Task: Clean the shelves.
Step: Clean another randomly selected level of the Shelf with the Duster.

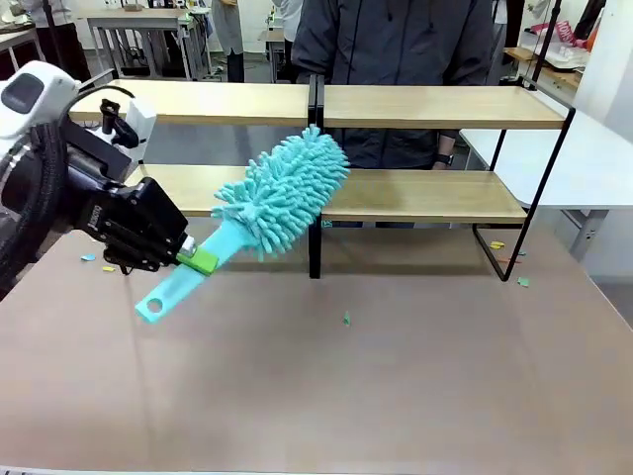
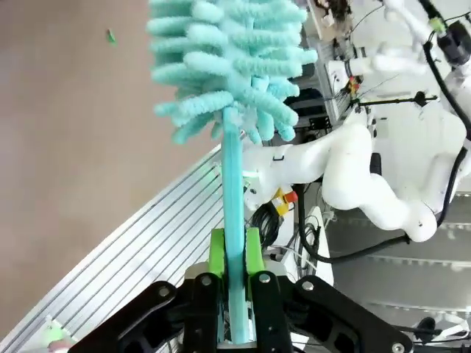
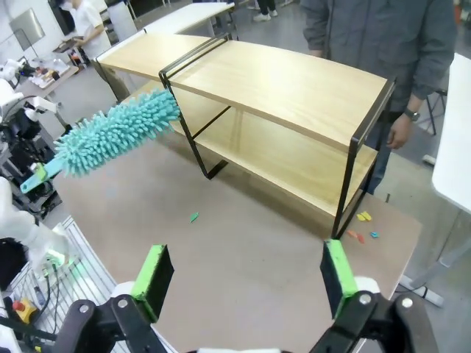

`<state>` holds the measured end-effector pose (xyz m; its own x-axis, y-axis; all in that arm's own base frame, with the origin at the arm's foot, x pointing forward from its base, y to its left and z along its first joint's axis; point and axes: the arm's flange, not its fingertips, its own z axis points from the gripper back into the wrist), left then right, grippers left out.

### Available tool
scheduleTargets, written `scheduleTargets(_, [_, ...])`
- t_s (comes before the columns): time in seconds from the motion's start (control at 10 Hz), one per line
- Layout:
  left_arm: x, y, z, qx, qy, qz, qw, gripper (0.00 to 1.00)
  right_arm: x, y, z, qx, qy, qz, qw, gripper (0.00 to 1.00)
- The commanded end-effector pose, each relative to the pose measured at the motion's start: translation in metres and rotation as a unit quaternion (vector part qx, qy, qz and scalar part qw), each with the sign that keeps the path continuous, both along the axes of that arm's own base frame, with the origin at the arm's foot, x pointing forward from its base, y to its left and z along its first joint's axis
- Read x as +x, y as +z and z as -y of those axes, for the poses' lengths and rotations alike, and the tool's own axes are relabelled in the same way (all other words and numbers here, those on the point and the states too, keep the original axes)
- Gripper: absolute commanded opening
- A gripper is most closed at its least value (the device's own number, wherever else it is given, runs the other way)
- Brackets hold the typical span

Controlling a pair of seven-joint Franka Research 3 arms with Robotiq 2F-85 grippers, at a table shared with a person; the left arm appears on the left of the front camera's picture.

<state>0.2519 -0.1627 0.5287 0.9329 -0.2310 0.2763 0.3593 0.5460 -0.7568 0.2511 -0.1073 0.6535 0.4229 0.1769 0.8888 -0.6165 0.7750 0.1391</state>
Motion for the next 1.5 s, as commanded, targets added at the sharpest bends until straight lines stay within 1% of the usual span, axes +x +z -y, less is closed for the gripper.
scheduleTargets(0.0, [0.001,-0.024,0.027,0.019,-0.064,0.008,0.998,0.0,0.001,0.001,0.0,0.003,0.004,0.002,1.0,1.0])
scheduleTargets(0.2, [0.001,-0.024,0.027,0.019,-0.064,0.008,0.998,0.0,0.001,0.001,0.0,0.003,0.004,0.002,1.0,1.0])
scheduleTargets(0.3, [-0.002,-0.018,0.02,0.023,-0.039,0.0,0.999,0.12,0.001,0.001,0.0,0.003,0.004,0.002,1.0,1.0])
scheduleTargets(0.4, [0.002,-0.003,0.021,0.023,-0.131,0.012,0.991,0.12,0.001,0.001,0.0,0.003,0.004,0.002,1.0,1.0])
scheduleTargets(0.5, [0.005,0.007,0.006,0.019,-0.207,0.002,0.978,0.12,0.001,0.001,0.0,0.003,0.004,0.002,1.0,1.0])
scheduleTargets(0.6, [0.003,0.014,-0.018,0.005,-0.294,-0.019,0.956,0.12,0.001,0.001,0.0,0.003,0.004,0.002,1.0,1.0])
scheduleTargets(0.7, [0.004,0.022,-0.05,-0.03,-0.34,-0.026,0.94,0.12,0.001,0.001,0.0,0.003,0.004,0.002,1.0,1.0])
scheduleTargets(0.8, [0.007,0.027,-0.079,-0.056,-0.286,0.004,0.956,0.12,0.001,0.001,0.0,0.003,0.004,0.002,1.0,1.0])
scheduleTargets(0.9, [0.009,0.033,-0.11,-0.092,-0.242,0.04,0.965,0.12,0.001,0.001,0.0,0.003,0.004,0.002,1.0,1.0])
scheduleTargets(1.0, [0.013,0.043,-0.141,-0.115,-0.187,0.085,0.972,0.12,0.001,0.001,0.0,0.003,0.004,0.002,1.0,1.0])
scheduleTargets(1.1, [0.014,0.051,-0.177,-0.129,-0.118,0.134,0.975,0.12,0.001,0.001,0.0,0.003,0.004,0.002,1.0,1.0])
scheduleTargets(1.2, [0.013,0.058,-0.207,-0.139,-0.07,0.167,0.974,0.12,0.001,0.001,0.0,0.003,0.004,0.002,1.0,1.0])
scheduleTargets(1.3, [0.011,0.064,-0.235,-0.147,-0.043,0.176,0.972,0.12,0.001,0.001,0.0,0.003,0.004,0.002,1.0,1.0])
scheduleTargets(1.4, [0.007,0.063,-0.257,-0.162,-0.031,0.177,0.97,0.12,0.001,0.001,0.0,0.003,0.004,0.002,1.0,1.0])
